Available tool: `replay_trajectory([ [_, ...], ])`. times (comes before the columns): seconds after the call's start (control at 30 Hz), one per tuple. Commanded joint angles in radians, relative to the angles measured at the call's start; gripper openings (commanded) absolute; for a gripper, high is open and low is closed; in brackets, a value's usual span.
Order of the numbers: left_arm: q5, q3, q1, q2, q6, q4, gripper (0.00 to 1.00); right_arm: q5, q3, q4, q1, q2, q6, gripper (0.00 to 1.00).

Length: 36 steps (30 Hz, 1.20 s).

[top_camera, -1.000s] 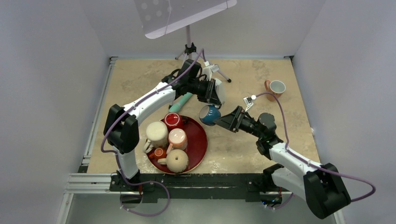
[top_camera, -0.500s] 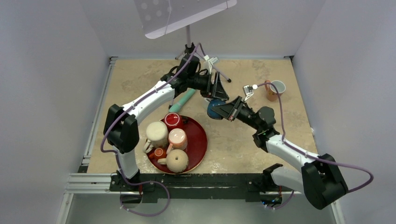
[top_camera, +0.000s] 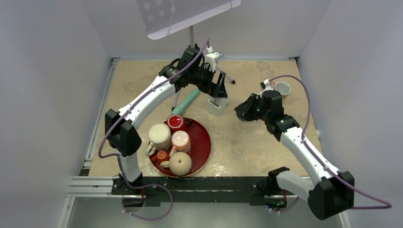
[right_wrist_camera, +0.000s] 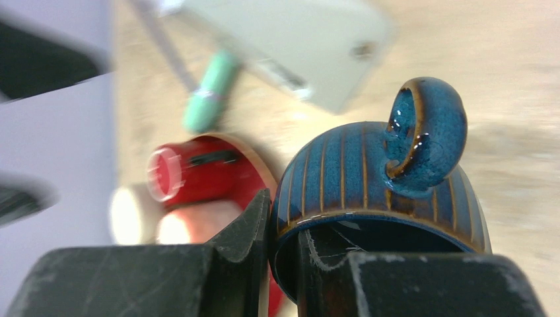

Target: Turn the mug right side up

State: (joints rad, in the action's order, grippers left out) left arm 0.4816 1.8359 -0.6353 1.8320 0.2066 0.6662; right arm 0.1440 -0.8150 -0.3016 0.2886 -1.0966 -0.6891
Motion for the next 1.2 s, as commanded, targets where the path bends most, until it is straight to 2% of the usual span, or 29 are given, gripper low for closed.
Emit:
replay_trajectory([
  [0.0, -0.052, 0.004, 0.0, -0.083, -0.231, 0.142, 1.0, -0.192, -0.207, -0.083, -0.061, -0.181, 0.211, 0.0],
  [0.13, 0.02, -0.026, -0.008, -0.118, -0.43, 0.288, 1.0, -0.323, -0.465, -0.218, -0.079, -0.493, 0.328, 0.0],
  [0.27, 0.129, -0.025, -0.014, -0.137, -0.694, 0.531, 1.0, -0.385, -0.592, -0.251, -0.098, -0.622, 0.389, 0.0],
  [0.37, 0.079, -0.065, -0.031, -0.163, -0.853, 0.636, 0.94, -0.348, -0.659, -0.253, -0.126, -0.693, 0.412, 0.0],
  [0.5, -0.044, -0.194, -0.064, -0.216, -0.968, 0.624, 0.88, -0.236, -0.703, -0.219, -0.166, -0.78, 0.444, 0.0],
  [0.6, -0.119, -0.264, -0.084, -0.231, -0.987, 0.595, 0.87, -0.211, -0.746, -0.23, -0.188, -0.863, 0.457, 0.0],
  [0.73, -0.175, -0.299, -0.085, -0.229, -0.959, 0.516, 0.87, -0.181, -0.789, -0.231, -0.211, -0.935, 0.474, 0.0],
  [0.93, -0.256, -0.307, -0.067, -0.166, -1.058, 0.499, 0.88, -0.154, -0.855, -0.237, -0.215, -0.984, 0.504, 0.0],
  [1.1, -0.275, -0.291, -0.034, -0.112, -1.05, 0.482, 0.92, -0.146, -0.901, -0.271, -0.215, -0.988, 0.521, 0.4],
  [1.17, -0.296, -0.3, -0.031, -0.098, -1.054, 0.461, 0.93, -0.147, -0.916, -0.283, -0.216, -0.966, 0.525, 0.5],
])
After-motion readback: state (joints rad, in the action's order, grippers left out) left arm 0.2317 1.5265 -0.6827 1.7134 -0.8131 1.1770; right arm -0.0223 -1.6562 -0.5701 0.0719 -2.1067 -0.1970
